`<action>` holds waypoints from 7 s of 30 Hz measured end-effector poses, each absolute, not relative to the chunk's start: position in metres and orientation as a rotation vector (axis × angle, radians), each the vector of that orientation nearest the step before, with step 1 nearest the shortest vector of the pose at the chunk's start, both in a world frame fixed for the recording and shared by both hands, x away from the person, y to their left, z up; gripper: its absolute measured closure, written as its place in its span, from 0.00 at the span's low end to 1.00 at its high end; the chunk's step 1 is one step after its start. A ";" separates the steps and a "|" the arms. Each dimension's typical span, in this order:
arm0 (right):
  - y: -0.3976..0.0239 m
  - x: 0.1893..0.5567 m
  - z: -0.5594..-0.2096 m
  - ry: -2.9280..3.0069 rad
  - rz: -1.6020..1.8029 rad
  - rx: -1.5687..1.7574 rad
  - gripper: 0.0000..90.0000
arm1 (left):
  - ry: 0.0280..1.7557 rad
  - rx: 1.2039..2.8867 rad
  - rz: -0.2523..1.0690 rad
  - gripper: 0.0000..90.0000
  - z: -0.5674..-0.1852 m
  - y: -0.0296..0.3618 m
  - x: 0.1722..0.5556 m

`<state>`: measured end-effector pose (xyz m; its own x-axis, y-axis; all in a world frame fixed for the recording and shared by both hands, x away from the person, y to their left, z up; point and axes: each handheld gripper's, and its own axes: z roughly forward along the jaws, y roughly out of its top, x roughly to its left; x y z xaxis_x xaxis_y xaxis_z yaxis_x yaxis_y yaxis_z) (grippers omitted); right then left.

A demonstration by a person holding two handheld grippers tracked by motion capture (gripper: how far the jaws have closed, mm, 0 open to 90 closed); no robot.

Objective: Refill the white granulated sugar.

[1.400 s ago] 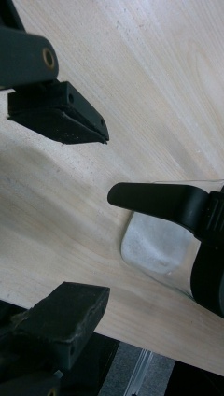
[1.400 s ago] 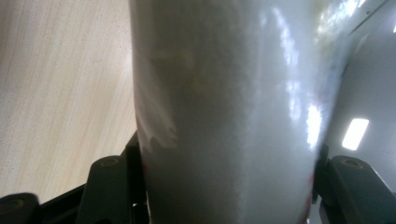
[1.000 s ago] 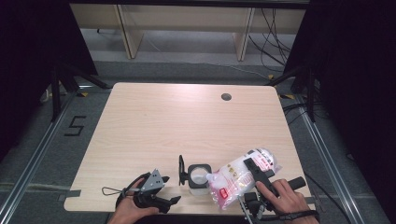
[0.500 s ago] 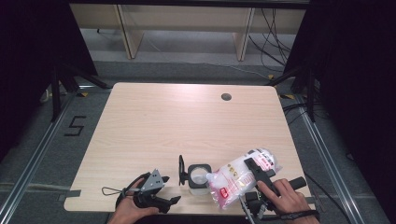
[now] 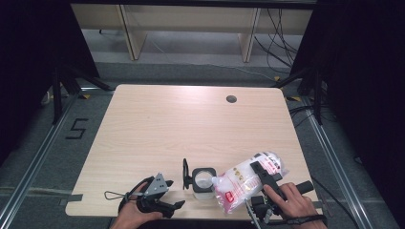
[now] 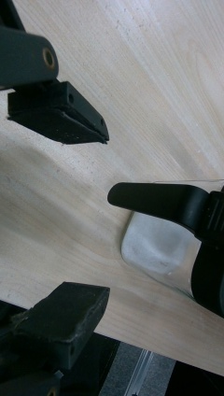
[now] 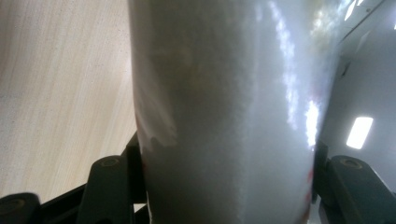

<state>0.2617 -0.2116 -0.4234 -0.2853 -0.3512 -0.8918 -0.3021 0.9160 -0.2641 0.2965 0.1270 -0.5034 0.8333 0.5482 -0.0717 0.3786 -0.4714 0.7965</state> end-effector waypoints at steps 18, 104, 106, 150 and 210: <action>-0.215 0.263 -0.422 1.864 -0.022 -0.472 0.47 | 0.674 2.128 0.262 0.23 -0.503 0.128 0.297; -0.211 0.259 -0.423 1.859 -0.043 -0.503 0.47 | 0.660 2.107 0.276 0.23 -0.501 0.129 0.298; -0.210 0.259 -0.423 1.871 -0.058 -0.501 0.47 | 0.661 2.106 0.275 0.23 -0.501 0.129 0.298; -0.214 0.259 -0.425 1.891 -0.012 -0.448 0.48 | 0.671 2.098 0.264 0.23 -0.501 0.130 0.298; -0.214 0.258 -0.422 1.859 0.002 -0.466 0.48 | 0.661 2.103 0.274 0.23 -0.500 0.130 0.298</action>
